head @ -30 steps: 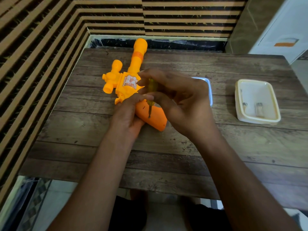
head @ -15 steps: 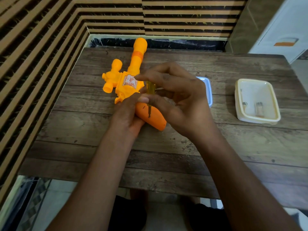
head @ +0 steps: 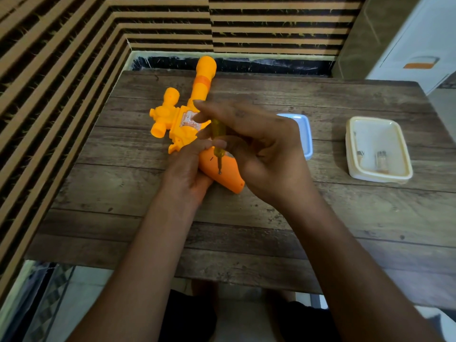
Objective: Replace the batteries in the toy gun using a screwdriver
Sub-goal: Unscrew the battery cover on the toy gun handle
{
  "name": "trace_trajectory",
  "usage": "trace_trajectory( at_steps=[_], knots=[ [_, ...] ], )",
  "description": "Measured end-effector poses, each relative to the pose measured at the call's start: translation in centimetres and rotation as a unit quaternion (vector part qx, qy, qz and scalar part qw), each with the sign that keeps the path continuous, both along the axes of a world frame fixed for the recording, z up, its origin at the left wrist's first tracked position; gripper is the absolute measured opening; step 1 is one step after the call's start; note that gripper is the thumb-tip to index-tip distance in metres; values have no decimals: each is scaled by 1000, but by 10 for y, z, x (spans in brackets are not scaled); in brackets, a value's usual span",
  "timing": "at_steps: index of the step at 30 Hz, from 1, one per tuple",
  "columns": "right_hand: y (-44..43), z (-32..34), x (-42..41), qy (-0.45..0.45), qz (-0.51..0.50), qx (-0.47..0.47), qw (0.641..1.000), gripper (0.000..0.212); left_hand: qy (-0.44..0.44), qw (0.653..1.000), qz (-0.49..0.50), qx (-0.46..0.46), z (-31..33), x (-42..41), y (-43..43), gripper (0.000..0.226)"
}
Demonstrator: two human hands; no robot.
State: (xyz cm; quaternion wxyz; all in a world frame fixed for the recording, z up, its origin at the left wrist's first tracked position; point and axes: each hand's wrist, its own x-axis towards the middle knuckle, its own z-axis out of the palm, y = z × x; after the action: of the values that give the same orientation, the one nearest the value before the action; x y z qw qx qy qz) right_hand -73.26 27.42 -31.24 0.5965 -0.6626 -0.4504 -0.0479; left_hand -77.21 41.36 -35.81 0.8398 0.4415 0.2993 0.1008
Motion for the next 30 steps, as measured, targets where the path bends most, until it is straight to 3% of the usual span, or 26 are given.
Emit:
trace_trajectory(
  at_steps=[5,8,13,16,30],
  knots=[
    [-4,1,1,12,-4,5,1000,40,-32,999,0,-16,7,-4,-6,39],
    [-4,1,2,7,-2,8,1000,35,-75,997,-9,-19,12,-12,-10,29],
    [-2,1,2,-15,-5,-1,1000,39,-13,999,26,-18,0,-3,-1,45],
    [-2,1,3,-16,-5,-2,1000,44,9,999,28,-18,-4,0,0,43],
    [-2,-1,1,53,-1,21,998,47,-17,999,4,-28,-13,3,7,39]
  ],
)
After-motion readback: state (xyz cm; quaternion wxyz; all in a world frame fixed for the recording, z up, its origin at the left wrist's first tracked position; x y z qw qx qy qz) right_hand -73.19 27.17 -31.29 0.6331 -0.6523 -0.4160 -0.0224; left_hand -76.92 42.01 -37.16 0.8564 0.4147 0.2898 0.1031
